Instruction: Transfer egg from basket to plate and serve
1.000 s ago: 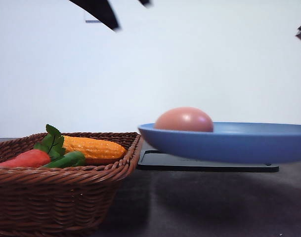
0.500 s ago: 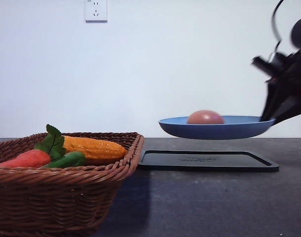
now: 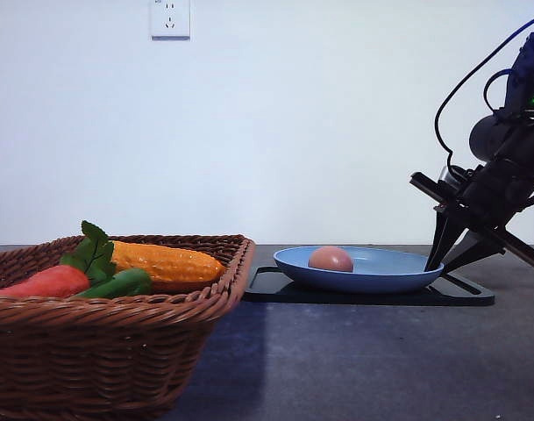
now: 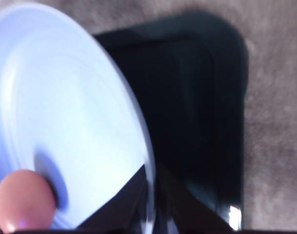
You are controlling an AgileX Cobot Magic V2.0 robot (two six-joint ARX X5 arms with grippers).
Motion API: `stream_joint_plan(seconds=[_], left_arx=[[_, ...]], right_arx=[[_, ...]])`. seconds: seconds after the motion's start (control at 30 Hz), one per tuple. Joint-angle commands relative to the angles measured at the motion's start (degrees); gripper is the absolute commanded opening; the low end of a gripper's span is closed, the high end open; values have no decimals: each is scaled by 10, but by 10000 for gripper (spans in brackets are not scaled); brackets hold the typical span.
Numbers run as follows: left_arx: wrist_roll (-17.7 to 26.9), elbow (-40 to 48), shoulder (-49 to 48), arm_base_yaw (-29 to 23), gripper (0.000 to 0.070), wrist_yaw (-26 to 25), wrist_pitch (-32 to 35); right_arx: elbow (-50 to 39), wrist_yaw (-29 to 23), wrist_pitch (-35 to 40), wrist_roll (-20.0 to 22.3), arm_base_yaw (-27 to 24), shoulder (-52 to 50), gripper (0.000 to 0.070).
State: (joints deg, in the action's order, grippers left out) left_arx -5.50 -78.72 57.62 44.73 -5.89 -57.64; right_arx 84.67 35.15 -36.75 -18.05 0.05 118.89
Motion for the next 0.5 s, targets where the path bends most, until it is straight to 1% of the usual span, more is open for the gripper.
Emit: stream_joint_plan(seconds=[0.0, 0.03, 0.07, 0.17, 0.23, 0.37, 0.47], left_arx=[[3, -10, 6, 2, 376, 2, 6], [3, -10, 7, 2, 376, 2, 6], [3, -10, 8, 2, 376, 2, 6], [3, -10, 10, 2, 376, 2, 7], [3, -10, 12, 2, 376, 2, 7], [3, -10, 21, 2, 376, 2, 12], [4, -10, 28, 2, 376, 5, 26]], right_arx=[[14, -5, -1, -8, 2, 14, 5], [14, -6, 1, -8, 2, 14, 14], [14, -6, 2, -8, 2, 13, 49], [18, -2, 3, -7, 2, 13, 202], [22, 11, 2, -4, 2, 13, 266], [37, 13, -19, 9, 1, -2, 266], [50, -5, -47, 23, 1, -31, 265]])
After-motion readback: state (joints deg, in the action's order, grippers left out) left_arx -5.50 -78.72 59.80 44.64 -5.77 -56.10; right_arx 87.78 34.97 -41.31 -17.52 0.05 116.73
